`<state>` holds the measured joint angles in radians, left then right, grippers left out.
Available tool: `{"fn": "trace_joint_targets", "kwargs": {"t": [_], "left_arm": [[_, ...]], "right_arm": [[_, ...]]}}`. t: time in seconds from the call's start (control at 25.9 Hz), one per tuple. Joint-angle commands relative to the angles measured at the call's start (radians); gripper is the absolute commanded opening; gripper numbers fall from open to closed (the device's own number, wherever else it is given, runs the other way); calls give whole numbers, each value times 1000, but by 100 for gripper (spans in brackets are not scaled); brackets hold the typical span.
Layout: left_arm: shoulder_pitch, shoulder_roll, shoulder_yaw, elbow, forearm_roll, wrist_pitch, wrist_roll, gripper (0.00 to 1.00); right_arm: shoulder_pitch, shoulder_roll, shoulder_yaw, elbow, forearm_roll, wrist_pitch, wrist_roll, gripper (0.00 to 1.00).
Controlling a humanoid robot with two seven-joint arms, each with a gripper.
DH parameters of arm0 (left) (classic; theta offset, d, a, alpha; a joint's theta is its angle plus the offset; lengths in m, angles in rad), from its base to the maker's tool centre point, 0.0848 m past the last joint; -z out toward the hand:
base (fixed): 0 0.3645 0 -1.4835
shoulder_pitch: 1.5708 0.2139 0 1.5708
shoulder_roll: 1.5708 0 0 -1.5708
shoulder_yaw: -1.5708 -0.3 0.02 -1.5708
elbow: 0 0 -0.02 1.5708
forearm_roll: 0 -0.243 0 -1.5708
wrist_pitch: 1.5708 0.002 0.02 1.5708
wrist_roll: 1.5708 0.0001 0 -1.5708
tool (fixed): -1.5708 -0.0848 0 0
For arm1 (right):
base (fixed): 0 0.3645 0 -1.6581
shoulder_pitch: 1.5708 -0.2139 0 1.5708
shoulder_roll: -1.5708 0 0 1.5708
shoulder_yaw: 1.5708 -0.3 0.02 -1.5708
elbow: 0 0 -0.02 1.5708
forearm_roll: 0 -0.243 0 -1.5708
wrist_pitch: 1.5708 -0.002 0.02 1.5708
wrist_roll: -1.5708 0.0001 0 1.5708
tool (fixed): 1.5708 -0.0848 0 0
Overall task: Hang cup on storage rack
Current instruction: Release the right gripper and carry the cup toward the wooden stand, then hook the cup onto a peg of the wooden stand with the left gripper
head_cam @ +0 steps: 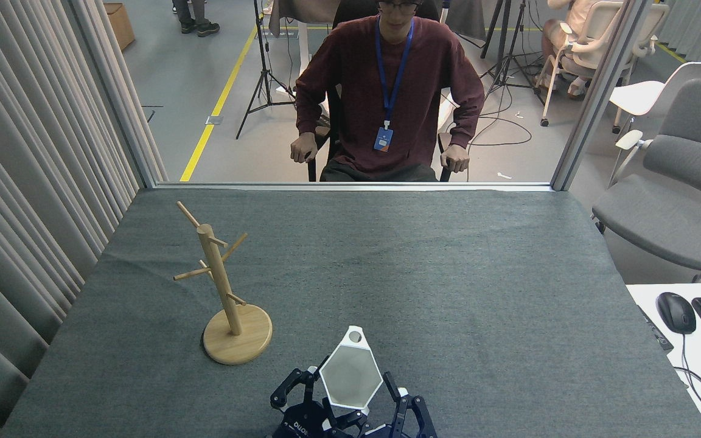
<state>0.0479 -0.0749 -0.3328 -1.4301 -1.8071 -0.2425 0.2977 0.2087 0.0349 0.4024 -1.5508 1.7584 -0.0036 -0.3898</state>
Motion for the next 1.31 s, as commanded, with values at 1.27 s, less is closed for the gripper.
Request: {"fn": "trace_joint_targets", "kwargs": {"t": [1.27], "left_arm": [[26,122,557,-196,-152,117,-3,43]], "right_arm": [[-8,-69,-355,25,-214,99,75,98]]}}
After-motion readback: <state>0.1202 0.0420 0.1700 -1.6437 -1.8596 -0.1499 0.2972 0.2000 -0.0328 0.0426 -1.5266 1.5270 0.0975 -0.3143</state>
